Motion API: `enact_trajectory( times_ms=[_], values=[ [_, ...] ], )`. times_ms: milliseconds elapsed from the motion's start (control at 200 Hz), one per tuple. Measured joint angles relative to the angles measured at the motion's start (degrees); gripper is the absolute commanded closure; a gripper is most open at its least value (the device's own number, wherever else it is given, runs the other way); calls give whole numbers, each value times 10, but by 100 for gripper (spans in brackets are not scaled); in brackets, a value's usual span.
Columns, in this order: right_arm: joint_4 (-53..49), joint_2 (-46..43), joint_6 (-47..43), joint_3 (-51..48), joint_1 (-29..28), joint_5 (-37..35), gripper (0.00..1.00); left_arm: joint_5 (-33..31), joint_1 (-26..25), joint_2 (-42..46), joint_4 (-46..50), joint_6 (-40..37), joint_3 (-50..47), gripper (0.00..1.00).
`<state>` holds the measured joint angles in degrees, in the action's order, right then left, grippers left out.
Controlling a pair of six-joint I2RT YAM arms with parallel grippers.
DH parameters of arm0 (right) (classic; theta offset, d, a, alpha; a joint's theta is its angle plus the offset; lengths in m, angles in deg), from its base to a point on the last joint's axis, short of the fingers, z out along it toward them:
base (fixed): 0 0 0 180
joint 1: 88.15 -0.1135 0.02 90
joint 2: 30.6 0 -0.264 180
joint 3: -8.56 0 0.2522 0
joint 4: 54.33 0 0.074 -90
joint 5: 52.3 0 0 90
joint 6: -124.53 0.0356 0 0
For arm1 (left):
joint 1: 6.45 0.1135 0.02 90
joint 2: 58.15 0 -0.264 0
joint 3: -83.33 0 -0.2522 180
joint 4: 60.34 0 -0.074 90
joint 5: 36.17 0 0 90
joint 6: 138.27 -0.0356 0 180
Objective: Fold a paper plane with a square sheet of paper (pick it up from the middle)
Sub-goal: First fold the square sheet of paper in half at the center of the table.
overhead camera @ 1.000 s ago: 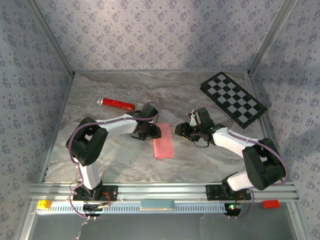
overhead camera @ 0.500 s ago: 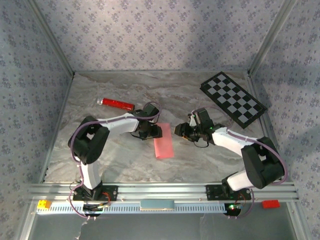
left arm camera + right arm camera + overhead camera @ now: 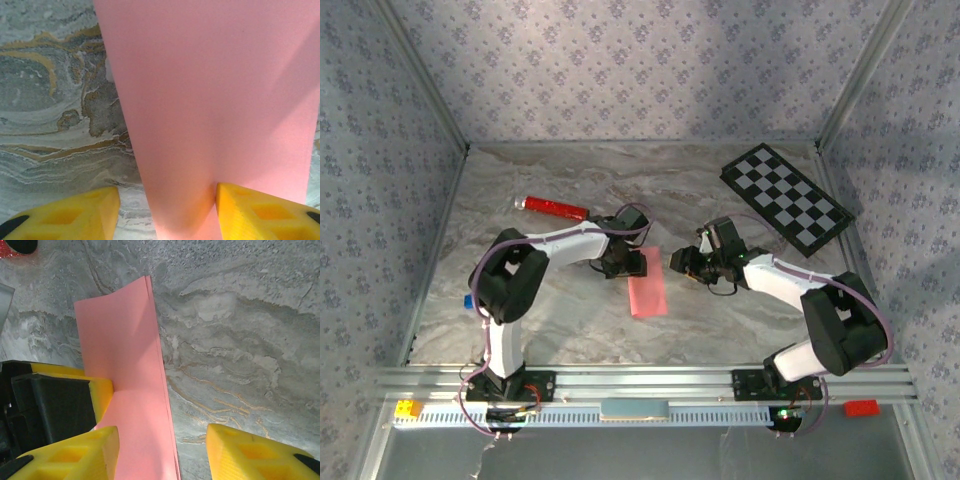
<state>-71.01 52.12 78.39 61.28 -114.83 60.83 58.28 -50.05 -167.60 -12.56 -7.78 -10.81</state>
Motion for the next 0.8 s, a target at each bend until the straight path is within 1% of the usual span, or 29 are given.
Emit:
enact_trajectory(
  times_ms=[140,800],
  values=[
    [-3,0,0,0,0,-4,49,-12,-4,-2,3,0,2,46],
    [-8,-2,0,0,2,-13,49,-9,-3,-6,6,7,6,44]
  ],
)
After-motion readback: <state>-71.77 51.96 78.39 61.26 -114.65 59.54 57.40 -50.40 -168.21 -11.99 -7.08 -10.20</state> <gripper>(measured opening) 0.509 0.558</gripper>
